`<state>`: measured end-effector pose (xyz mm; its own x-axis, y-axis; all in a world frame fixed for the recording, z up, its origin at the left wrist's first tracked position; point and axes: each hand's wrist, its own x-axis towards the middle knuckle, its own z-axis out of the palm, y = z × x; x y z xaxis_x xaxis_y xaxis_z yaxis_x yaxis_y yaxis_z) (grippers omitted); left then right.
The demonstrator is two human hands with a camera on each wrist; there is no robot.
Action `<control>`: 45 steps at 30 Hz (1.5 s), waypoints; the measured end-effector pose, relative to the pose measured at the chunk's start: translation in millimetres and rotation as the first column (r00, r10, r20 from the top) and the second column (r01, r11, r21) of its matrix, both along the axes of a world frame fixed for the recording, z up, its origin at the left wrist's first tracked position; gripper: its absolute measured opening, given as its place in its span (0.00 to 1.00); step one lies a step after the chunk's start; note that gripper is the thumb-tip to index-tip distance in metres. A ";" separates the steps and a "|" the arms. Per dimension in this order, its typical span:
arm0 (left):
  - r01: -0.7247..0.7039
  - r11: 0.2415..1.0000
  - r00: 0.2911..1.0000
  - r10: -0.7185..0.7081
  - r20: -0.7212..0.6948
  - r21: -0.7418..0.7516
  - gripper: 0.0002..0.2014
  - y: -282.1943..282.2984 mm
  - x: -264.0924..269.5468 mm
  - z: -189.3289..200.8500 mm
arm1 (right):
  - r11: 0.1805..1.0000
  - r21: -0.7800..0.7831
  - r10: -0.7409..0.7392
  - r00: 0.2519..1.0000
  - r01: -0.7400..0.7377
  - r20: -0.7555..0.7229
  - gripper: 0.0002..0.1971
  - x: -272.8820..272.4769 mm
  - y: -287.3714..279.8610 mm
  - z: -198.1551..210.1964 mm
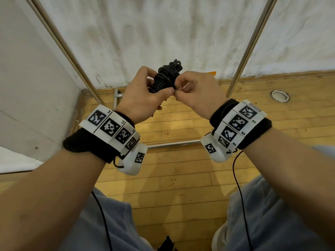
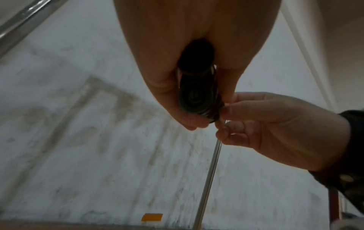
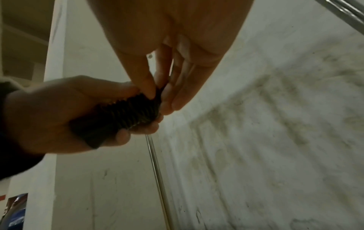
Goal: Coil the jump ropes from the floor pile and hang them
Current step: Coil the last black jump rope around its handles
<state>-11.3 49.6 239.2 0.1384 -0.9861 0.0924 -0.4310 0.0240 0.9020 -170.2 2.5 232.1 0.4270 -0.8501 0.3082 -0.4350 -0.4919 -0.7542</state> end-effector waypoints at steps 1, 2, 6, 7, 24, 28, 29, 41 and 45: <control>0.010 1.000 1.000 -0.010 -0.021 0.008 0.17 0.5 -1.0 0.1 | 1.000 0.002 0.011 1.000 -0.011 -0.017 0.08 -0.7 -1.4 0.6; 0.017 1.000 0.999 -0.017 -0.044 0.010 0.16 1.0 -2.0 0.1 | 1.000 -0.001 0.022 0.999 -0.022 -0.029 0.08 -1.2 -2.0 1.1; 0.064 0.998 0.991 -0.062 -0.117 0.010 0.17 1.4 -3.5 1.1 | 0.996 -0.092 -0.024 1.000 0.022 -0.014 0.07 -2.6 -0.6 -0.4; 0.087 0.996 0.989 -0.084 -0.124 0.014 0.17 1.2 -2.7 1.9 | 0.994 -0.103 -0.043 0.999 0.045 0.015 0.07 -3.2 -0.5 -1.2; 0.079 0.990 0.996 -0.082 -0.024 -0.116 0.17 7.0 -5.3 8.8 | 0.982 -0.101 -0.136 0.968 0.160 0.211 0.07 4.6 10.7 -1.7; 0.012 0.992 0.999 -0.006 0.046 -0.127 0.18 6.5 -4.4 9.9 | 0.987 -0.069 -0.132 0.977 0.146 0.166 0.08 4.0 10.4 2.2; 0.004 0.991 0.998 0.004 0.061 -0.130 0.18 6.4 -4.4 10.0 | 0.986 -0.082 -0.133 0.981 0.145 0.140 0.08 4.0 10.5 3.1; -0.029 0.992 0.995 0.041 0.096 -0.125 0.19 8.3 -3.7 9.6 | 0.932 -0.339 -0.142 0.990 0.128 -0.018 0.08 12.6 10.9 2.5; 0.000 0.997 0.995 0.008 0.102 -0.082 0.21 8.1 1.7 9.9 | 0.938 -0.344 -0.084 0.989 0.038 -0.118 0.05 9.4 6.8 1.1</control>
<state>-9.6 57.7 249.1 0.1279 -0.9742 0.1862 -0.5212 0.0938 0.8483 -160.8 9.3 233.1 0.4332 -0.7297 0.5291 -0.5547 -0.6785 -0.4816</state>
